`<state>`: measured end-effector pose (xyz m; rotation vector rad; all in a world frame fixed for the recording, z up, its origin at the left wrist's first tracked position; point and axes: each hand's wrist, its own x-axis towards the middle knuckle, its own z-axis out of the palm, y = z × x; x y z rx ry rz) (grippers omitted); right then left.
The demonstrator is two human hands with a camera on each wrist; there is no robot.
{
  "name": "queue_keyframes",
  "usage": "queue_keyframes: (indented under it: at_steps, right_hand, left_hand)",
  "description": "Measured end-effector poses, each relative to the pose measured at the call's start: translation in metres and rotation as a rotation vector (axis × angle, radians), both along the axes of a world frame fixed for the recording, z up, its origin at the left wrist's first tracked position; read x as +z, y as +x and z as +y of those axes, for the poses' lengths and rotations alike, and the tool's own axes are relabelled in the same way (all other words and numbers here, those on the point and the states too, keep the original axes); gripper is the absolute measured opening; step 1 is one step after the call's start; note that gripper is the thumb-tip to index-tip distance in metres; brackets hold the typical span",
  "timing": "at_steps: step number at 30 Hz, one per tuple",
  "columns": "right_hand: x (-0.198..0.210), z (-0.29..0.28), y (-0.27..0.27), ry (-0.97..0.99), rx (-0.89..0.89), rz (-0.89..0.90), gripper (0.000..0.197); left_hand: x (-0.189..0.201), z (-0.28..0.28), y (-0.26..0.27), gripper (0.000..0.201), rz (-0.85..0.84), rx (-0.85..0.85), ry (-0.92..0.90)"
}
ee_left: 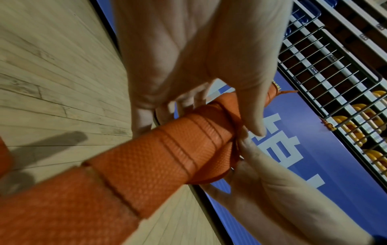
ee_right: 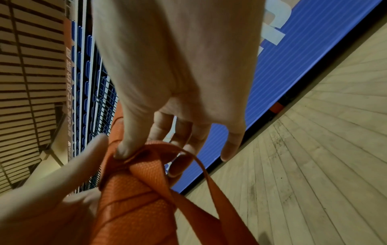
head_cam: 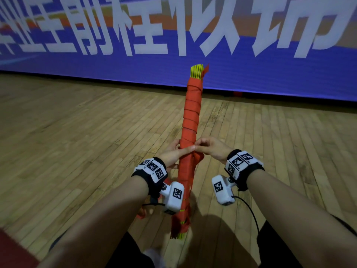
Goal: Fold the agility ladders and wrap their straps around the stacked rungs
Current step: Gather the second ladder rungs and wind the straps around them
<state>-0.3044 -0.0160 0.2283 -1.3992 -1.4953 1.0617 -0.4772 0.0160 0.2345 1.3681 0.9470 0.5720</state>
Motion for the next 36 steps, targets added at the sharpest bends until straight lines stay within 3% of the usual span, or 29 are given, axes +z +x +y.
queue_keyframes:
  at_steps: [6, 12, 17, 21, 25, 32, 36]
  right_hand:
    - [-0.003, 0.001, 0.004, 0.000, 0.001, -0.011, 0.013]
    - [-0.001, -0.002, 0.006, -0.021, 0.001, 0.042, 0.013]
    - [-0.007, 0.001, 0.008, -0.047, -0.082, -0.032, 0.018]
    - [-0.006, 0.001, 0.002, -0.047, -0.060, -0.059, 0.020]
    - [-0.008, 0.001, 0.003, -0.076, -0.018, -0.048, 0.018]
    - [-0.002, -0.001, 0.008, -0.080, -0.005, 0.026, 0.011]
    - [0.001, -0.004, 0.004, -0.094, 0.068, 0.027, 0.031]
  left_hand:
    - [-0.006, 0.004, 0.001, 0.028, 0.000, 0.040, 0.068]
    - [-0.003, 0.004, 0.002, 0.039, -0.099, -0.001, -0.018]
    - [-0.001, 0.002, 0.004, 0.049, -0.162, -0.045, -0.084]
    - [-0.003, -0.001, 0.010, 0.069, -0.185, -0.028, -0.097]
    - [-0.010, -0.001, 0.012, 0.050, -0.171, -0.017, -0.108]
    - [-0.005, 0.006, 0.011, 0.038, -0.204, 0.062, -0.076]
    - [-0.006, 0.005, 0.012, 0.032, -0.219, 0.068, -0.073]
